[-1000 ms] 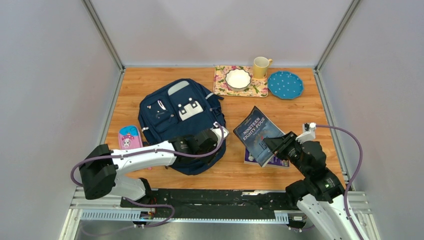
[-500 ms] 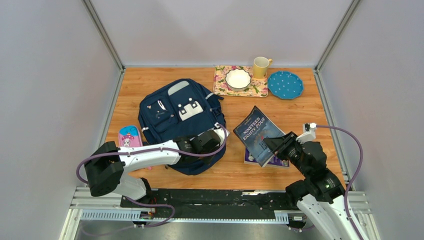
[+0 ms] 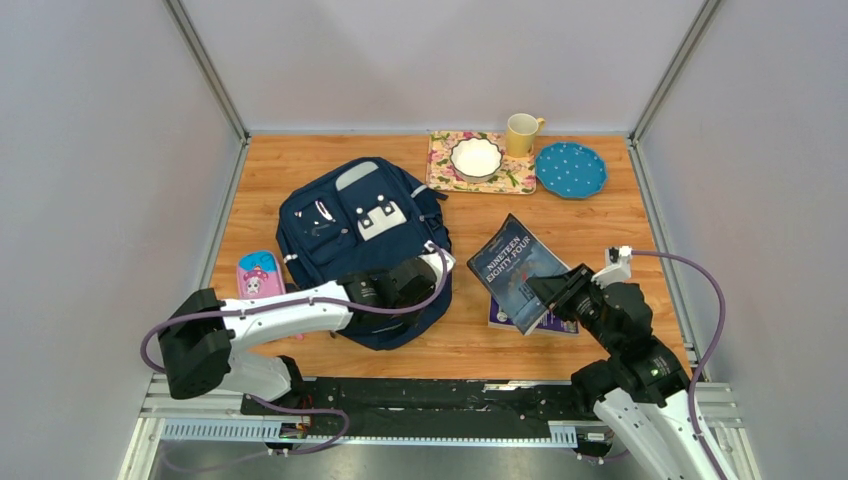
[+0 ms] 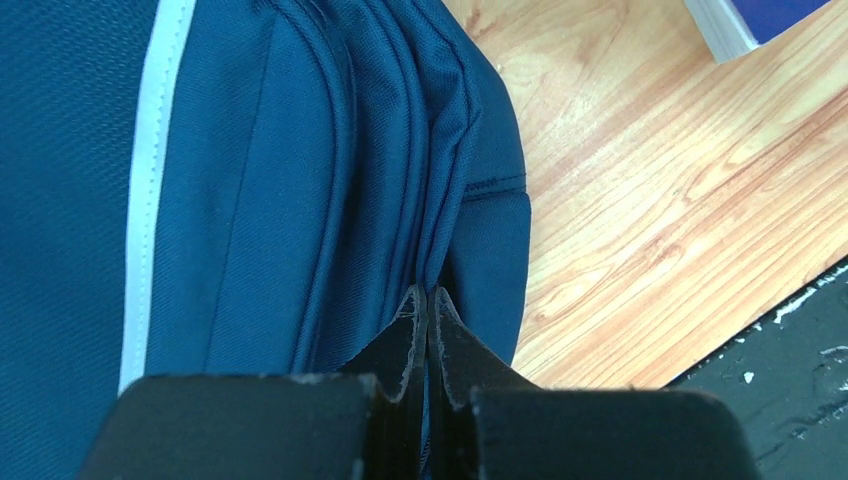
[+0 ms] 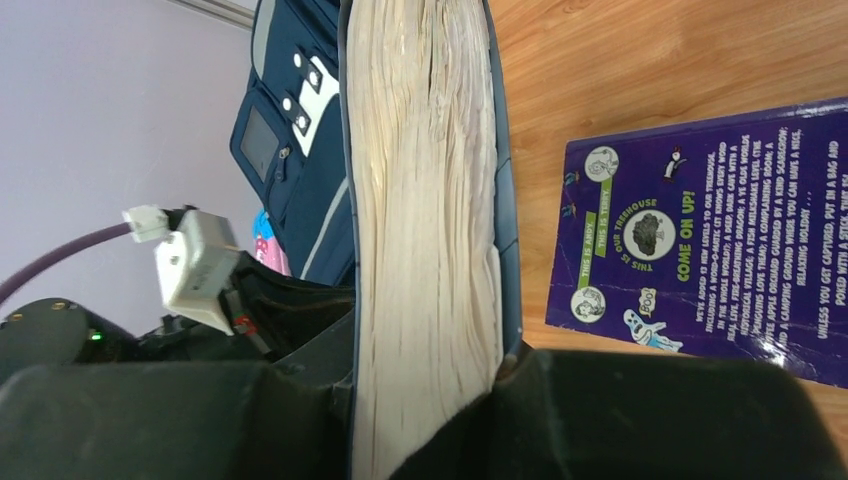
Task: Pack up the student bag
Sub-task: Place the book in the student bag.
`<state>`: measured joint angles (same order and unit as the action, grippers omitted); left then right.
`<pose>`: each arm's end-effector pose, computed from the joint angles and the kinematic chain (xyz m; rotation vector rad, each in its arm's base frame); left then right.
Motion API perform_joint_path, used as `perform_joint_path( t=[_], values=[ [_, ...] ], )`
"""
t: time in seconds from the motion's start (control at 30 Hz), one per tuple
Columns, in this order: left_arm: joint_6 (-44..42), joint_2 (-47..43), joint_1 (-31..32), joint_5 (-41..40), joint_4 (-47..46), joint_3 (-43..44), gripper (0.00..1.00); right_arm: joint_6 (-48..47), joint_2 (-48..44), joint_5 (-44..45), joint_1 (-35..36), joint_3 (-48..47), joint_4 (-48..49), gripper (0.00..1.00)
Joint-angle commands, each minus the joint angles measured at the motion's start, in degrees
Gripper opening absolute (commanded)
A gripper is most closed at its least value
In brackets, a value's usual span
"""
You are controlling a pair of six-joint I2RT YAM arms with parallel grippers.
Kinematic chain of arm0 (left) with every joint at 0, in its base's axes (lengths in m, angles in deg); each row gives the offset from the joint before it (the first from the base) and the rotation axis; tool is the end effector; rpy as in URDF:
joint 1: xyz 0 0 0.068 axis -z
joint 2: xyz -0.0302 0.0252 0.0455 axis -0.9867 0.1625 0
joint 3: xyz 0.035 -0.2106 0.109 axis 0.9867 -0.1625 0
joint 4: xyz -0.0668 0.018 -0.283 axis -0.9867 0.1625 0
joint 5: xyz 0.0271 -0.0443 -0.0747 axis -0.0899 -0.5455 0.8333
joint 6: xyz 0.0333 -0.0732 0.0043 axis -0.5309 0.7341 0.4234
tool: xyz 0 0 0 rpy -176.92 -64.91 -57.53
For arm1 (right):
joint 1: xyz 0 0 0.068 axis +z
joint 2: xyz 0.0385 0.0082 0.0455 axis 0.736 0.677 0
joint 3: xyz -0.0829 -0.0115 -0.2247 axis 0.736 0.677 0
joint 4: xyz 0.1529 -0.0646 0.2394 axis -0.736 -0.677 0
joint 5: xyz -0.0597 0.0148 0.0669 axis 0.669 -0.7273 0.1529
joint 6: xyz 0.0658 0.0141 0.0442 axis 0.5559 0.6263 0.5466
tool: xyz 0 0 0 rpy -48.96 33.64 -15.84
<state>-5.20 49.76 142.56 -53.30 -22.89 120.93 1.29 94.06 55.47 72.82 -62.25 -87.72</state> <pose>0.1691 -0.2829 0.1411 0.8653 2.3201 -0.3094 0.1693 0.0818 0.2499 0.4807 1.9907 0.9097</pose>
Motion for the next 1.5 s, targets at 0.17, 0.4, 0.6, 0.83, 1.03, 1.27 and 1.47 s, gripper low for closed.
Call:
perform_joint_path(
  t=[0.17,0.4,0.6,0.83,1.03,1.27,1.47],
  values=[
    [-4.6,-6.64,0.23,-7.53,3.99,11.74,0.0,0.82,-4.16,-3.16,0.14,-3.13,-0.19,0.0],
    [-6.97,-11.57,0.23,-16.51,4.09,17.73,0.0,11.42,-4.96,-14.85,0.06,-0.33,4.01,0.0],
    [-7.59,-16.05,0.23,-15.64,1.19,18.44,0.0,25.07,-2.42,-23.13,0.06,9.51,25.1,0.0],
    [-5.75,-16.93,0.23,-15.29,-0.13,17.48,0.0,30.26,9.79,-28.84,0.15,11.1,41.19,0.0],
    [-4.78,-17.55,0.23,-15.11,-1.71,16.86,0.0,29.21,24.54,-28.94,3.39,8.12,46.48,0.0],
    [-4.25,-17.64,0.23,-14.14,-1.45,16.59,0.0,31.49,40.64,-26.31,9.63,4.7,67.98,0.0],
    [-3.2,-18.25,0.23,-13.01,-1.71,15.98,0.0,32.99,52.95,-21.91,13.32,0.74,77.3,0.0]
  ],
)
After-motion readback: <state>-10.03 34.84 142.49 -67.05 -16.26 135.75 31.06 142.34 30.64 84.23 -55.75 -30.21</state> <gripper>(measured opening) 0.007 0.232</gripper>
